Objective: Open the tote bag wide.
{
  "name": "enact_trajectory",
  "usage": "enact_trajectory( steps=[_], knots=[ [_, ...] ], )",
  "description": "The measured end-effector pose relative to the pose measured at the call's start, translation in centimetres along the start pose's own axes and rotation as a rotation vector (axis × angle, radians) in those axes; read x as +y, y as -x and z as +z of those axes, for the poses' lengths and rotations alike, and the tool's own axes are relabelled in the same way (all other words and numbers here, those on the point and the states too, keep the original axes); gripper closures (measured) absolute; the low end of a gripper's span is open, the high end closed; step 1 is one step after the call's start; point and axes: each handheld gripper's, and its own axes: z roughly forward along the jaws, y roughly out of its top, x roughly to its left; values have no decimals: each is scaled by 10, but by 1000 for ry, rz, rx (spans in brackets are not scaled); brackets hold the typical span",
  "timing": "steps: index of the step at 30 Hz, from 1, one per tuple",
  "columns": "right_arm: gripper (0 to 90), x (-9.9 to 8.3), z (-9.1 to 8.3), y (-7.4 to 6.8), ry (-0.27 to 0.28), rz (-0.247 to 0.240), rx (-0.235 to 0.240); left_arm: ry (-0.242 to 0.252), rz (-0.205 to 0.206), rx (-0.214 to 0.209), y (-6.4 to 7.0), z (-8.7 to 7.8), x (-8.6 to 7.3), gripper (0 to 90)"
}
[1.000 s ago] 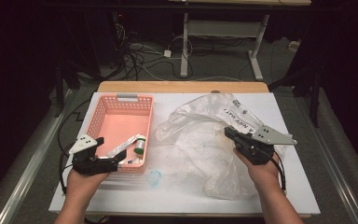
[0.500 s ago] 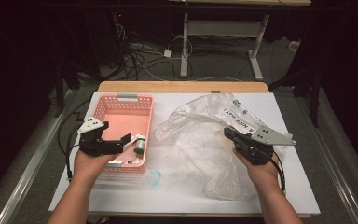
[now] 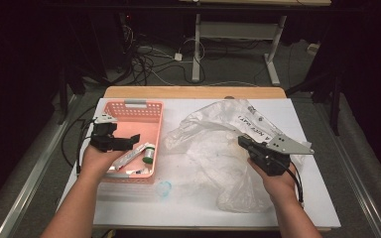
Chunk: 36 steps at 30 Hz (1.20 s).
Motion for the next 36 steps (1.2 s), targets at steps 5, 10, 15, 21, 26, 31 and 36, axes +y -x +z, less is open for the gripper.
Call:
enact_trajectory(
  steps=[5,10,15,21,26,31,36],
  knots=[
    [900,0,0,0,-2,-4,4,-110,31,5,2,15,1,0],
    [900,0,1,0,-1,-2,3,-188,39,0,2,23,-1,6],
    [900,0,0,1,2,3,3,-259,39,5,1,31,-1,29],
    [900,1,1,0,1,4,9,-328,30,-21,0,36,-2,109],
    [900,-1,4,0,-12,3,15,-396,44,-31,1,42,-3,152],
    [900,-2,5,0,-17,1,22,-442,85,-38,5,47,-3,243],
    [900,-4,5,-1,-23,5,24,-482,120,-26,8,51,-4,318]
  ],
)
